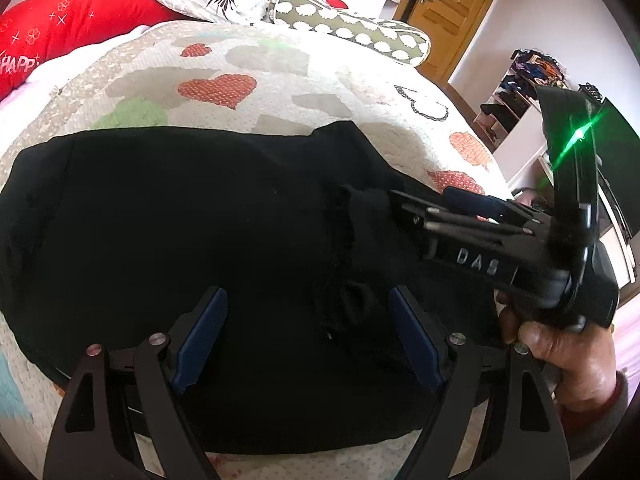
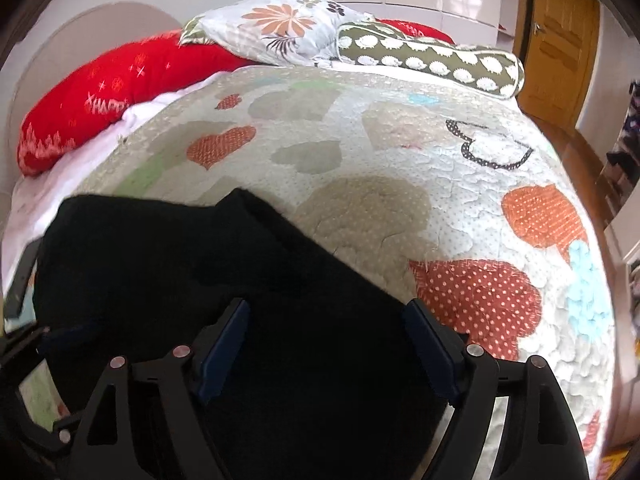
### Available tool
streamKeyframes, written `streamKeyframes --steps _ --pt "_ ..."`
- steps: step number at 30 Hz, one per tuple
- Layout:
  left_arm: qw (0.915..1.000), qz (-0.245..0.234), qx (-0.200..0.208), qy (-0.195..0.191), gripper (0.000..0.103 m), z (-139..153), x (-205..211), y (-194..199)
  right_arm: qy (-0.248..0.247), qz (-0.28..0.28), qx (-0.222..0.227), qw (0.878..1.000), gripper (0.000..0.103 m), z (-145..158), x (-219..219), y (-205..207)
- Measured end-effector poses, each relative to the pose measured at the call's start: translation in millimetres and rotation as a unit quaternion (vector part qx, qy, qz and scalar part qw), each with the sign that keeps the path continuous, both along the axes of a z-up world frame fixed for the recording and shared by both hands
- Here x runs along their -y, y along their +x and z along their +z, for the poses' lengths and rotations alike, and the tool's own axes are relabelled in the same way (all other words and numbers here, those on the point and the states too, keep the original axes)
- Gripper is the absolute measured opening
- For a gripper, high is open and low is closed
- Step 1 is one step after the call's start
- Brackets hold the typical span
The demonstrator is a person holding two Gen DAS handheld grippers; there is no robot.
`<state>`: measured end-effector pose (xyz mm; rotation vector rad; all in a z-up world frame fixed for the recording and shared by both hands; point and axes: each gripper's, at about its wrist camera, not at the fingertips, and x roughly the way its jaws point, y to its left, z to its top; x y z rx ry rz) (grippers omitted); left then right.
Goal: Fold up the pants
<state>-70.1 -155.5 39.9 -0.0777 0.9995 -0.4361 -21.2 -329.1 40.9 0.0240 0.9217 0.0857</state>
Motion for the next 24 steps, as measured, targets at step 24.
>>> streamKeyframes --steps 24 --pt "0.9994 0.031 0.005 -0.013 0.083 16 -39 -22 0.003 0.004 0.005 1.0 0.081 28 3 -68"
